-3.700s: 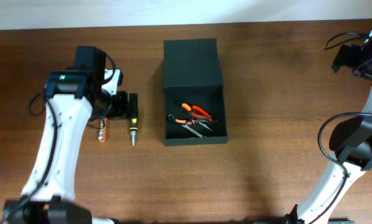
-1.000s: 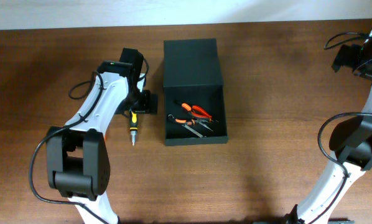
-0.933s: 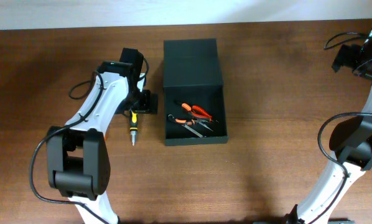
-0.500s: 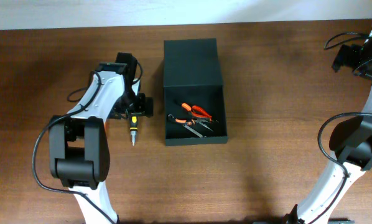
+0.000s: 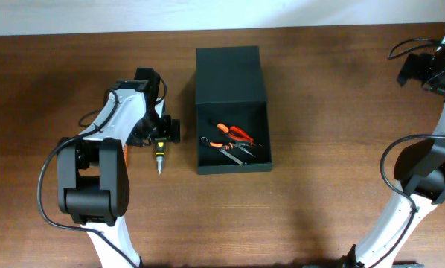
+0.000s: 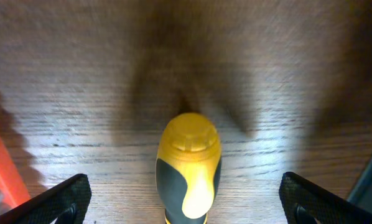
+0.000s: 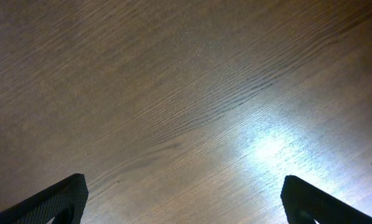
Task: Pack container
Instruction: 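Lower the left gripper toward the screwdriver handle, then descend further and close the left gripper on the screwdriver handle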
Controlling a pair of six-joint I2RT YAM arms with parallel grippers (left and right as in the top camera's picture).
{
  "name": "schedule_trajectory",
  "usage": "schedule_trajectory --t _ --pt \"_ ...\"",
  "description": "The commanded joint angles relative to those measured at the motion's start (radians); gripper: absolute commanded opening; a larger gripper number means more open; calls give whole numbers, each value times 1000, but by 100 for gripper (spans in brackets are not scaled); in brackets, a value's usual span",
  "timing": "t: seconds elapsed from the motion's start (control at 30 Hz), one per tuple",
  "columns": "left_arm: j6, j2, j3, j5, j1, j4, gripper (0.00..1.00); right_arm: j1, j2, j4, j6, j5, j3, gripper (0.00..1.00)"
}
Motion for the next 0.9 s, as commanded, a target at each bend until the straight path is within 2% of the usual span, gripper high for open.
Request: schedule_trajectory --t 0.0,0.87 --pt "10 10 -25 11 3 11 99 -7 -24 0 -6 16 -3 99" --pt "13 13 -60 11 3 55 99 -7 -24 0 -6 16 -3 99"
